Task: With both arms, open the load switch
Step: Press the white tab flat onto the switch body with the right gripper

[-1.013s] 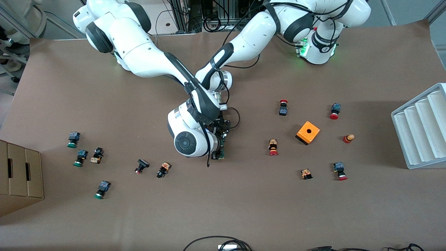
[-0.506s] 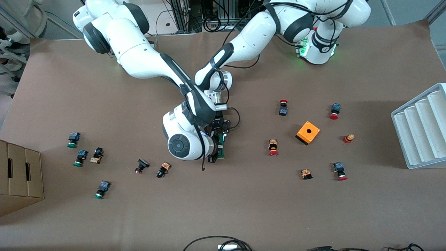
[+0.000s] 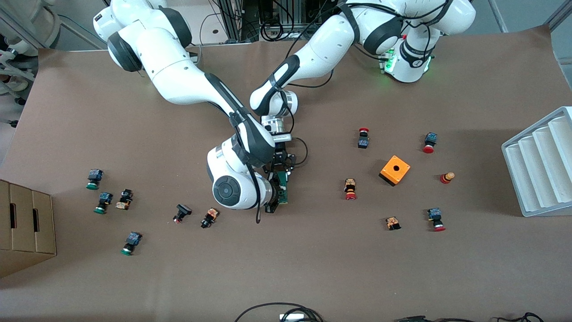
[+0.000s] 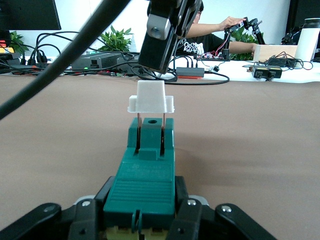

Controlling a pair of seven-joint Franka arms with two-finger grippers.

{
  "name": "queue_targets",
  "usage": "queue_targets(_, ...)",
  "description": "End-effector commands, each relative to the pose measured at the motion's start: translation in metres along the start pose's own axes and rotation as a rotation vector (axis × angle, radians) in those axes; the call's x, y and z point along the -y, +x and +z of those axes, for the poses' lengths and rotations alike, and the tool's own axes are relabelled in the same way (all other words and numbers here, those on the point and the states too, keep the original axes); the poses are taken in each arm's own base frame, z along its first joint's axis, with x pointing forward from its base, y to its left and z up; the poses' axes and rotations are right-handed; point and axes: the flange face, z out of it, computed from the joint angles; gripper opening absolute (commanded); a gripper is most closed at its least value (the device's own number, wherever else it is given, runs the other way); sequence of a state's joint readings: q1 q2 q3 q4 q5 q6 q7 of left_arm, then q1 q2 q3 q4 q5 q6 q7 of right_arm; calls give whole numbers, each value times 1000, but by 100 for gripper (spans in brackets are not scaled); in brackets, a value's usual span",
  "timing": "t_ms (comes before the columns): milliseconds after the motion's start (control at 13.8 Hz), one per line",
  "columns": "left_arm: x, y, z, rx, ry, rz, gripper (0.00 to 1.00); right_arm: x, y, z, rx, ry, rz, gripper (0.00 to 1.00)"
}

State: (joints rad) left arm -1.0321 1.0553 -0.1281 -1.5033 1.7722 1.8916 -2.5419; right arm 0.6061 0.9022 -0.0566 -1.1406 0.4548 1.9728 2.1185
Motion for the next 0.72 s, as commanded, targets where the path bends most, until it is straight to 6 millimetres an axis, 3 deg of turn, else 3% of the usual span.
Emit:
queue_targets(0,-6,-2,-1,-2,-10,-2,43,3,-1,5,11,-10,20,19)
queue_targets(289,-6,-3,-1,0,-9,7,43,-1,4,22,-16,-20,16,19)
queue_targets(651,-6,-3,-1,-2,-10,7,43,-8,2,18,-17,-30,15,19)
